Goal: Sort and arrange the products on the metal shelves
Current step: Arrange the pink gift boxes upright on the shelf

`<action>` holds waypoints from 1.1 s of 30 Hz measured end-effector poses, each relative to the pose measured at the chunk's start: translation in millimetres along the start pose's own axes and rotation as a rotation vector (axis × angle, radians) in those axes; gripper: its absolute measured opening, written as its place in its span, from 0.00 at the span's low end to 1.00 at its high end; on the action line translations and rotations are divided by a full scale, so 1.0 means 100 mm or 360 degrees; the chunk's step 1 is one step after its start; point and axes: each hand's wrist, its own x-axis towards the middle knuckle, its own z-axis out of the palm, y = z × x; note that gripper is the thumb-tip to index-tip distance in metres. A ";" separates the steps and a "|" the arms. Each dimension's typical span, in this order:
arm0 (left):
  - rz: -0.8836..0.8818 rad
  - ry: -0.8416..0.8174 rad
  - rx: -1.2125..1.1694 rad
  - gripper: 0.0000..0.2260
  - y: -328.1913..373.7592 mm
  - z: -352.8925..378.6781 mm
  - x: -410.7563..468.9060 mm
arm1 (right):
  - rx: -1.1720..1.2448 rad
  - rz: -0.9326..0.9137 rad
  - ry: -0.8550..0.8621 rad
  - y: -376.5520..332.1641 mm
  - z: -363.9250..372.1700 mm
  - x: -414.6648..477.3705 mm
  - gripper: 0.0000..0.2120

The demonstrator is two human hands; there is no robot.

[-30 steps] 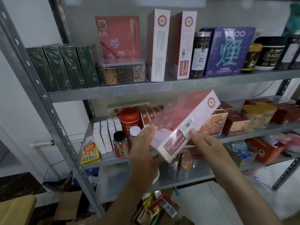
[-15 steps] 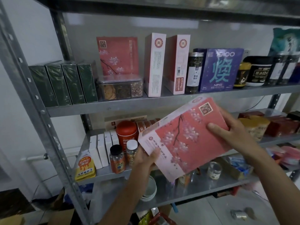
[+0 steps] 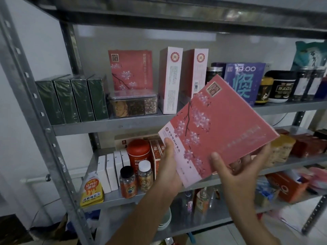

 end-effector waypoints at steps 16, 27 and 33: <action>0.1717 0.0935 0.3122 0.27 1.46 -0.19 0.73 | -0.0404 -0.1230 0.0419 0.20 0.55 0.87 0.39; 0.1854 0.1281 0.3516 0.28 1.46 -0.39 0.96 | -0.0459 -0.1064 0.0437 0.60 0.88 0.98 0.38; 0.2069 0.1404 0.3456 0.26 1.43 -0.41 1.03 | -0.0642 -0.1011 0.0495 0.68 1.00 1.12 0.29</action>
